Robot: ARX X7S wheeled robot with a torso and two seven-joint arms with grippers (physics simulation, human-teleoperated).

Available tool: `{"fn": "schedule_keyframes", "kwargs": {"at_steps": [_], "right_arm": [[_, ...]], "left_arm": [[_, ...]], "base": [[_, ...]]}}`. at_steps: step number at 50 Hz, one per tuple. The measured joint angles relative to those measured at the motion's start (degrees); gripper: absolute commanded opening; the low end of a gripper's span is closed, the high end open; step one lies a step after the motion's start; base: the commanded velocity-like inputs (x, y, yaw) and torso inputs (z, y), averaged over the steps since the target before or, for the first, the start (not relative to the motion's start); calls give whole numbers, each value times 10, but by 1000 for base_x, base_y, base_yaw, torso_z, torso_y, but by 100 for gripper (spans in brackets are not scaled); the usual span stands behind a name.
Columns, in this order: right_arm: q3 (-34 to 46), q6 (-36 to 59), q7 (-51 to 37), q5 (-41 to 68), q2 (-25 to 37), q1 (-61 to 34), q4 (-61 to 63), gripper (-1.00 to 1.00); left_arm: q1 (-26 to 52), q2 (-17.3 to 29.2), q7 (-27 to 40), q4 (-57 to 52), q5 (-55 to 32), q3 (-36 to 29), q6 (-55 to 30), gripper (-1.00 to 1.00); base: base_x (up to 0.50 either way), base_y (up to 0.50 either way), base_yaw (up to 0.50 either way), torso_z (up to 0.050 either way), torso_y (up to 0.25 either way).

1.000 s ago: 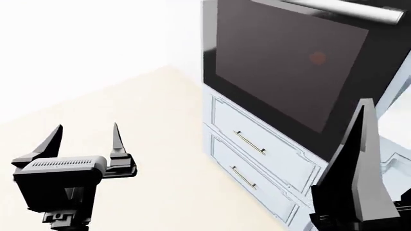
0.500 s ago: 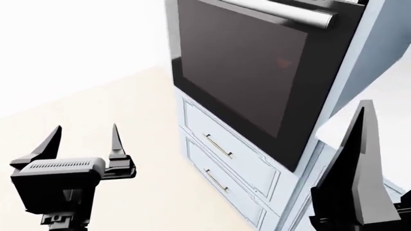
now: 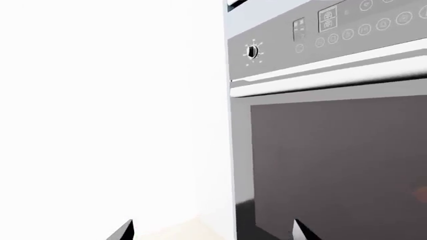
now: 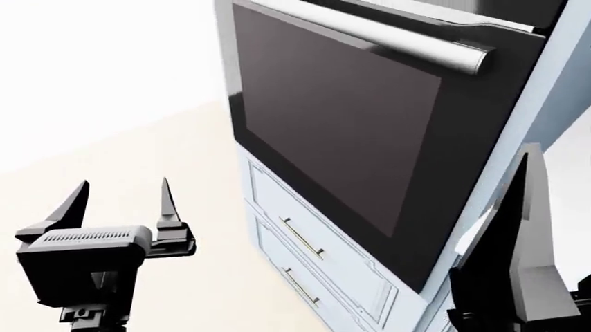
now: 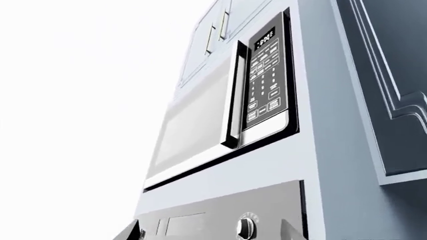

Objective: Open the oven door

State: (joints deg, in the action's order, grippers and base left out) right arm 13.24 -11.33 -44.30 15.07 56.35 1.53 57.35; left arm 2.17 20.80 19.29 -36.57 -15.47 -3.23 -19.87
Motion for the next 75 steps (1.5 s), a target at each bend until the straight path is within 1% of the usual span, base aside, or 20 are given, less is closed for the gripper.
{"fn": "schedule_keyframes", "kwargs": {"at_steps": [29,37,45,75], "right_arm": [[8,1,-7,2,7,-5,0,100],[9,1,-9,0,10,-3,3,100],[10,1,-12,-2,12,-1,5,100],[14,0,-19,-3,17,-8,2,100]], "left_arm": [[12,0,5,10,0,-10,1,100],[8,2,6,7,-3,-8,2,100],[5,4,7,4,-5,-7,2,100],[5,12,12,1,-15,-3,-4,100]], "base": [[301,-243,0,0,0],[153,-128,0,0,0],[12,-152,0,0,0],[0,0,0,0,0]]}}
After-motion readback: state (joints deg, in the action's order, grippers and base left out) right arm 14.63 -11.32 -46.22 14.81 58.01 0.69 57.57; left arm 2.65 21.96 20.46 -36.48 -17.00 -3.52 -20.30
